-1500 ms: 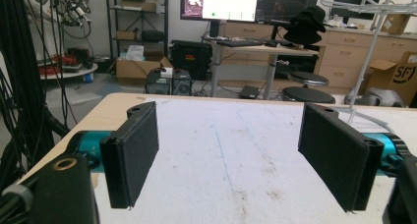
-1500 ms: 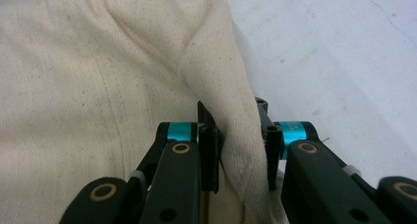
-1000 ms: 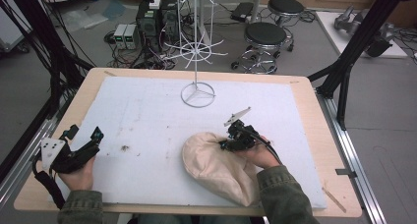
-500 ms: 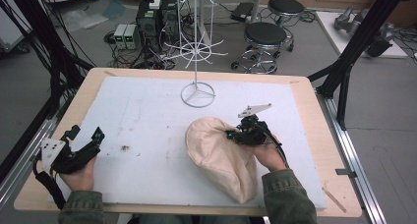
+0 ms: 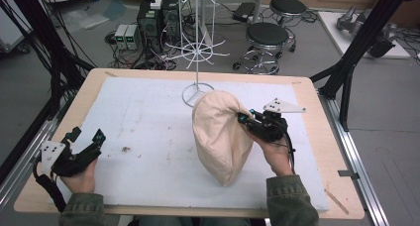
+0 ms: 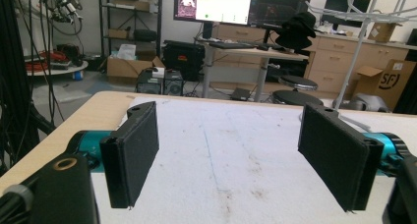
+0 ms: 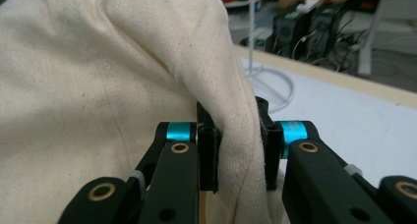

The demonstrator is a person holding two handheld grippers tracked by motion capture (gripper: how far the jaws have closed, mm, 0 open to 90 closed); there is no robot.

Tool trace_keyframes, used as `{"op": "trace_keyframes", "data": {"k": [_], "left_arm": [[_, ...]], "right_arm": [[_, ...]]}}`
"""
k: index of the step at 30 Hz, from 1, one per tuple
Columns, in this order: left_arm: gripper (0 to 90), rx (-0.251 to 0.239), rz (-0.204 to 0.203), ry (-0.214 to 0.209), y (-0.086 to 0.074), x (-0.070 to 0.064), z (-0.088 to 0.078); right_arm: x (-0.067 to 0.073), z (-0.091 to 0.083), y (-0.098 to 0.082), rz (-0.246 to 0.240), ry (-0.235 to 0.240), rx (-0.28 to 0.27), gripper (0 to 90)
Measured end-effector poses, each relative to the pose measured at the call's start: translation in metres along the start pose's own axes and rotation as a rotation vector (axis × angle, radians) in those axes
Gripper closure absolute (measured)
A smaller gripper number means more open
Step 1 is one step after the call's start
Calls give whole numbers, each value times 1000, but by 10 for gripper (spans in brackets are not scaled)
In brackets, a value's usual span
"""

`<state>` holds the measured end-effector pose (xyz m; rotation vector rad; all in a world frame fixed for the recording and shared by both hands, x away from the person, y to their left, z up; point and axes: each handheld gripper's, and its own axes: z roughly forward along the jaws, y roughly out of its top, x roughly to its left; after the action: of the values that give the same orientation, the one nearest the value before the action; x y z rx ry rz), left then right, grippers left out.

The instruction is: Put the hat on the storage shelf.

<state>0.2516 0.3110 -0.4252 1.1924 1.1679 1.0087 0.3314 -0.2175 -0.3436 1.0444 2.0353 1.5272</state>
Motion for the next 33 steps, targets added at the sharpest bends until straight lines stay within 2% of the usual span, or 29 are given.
{"op": "trace_keyframes", "data": {"k": [5,6,7,10,11,12,18,23,27,31,33], "left_arm": [[236,1,-5,-1,0,0,2],[236,1,-6,-1,0,0,3],[236,0,-5,0,0,0,4],[236,6,-7,-8,-1,-1,6],[236,6,-5,-10,-1,-2,6],[236,9,-5,-14,-1,-2,6],[236,12,-1,-21,-1,-5,4],[236,9,-4,-18,-1,-4,2],[236,11,-11,-18,-2,-3,2],[236,12,-12,-20,-2,-4,2],[236,12,-11,-22,-2,-4,2]], "right_arm": [[-1,-9,4,13,-54,-119,763],[-1,-12,5,10,-64,-160,761],[-1,-12,5,10,-64,-160,761],[-1,-15,7,-2,-74,-223,760],[-1,-17,9,1,-83,-264,759],[-1,-17,9,1,-83,-264,759],[0,-24,15,23,-108,-363,755],[5,-27,27,22,-146,-408,754],[12,-26,40,-7,-139,-431,753],[16,-23,52,-14,-129,-437,749],[19,-23,59,-26,-145,-456,748]]}}
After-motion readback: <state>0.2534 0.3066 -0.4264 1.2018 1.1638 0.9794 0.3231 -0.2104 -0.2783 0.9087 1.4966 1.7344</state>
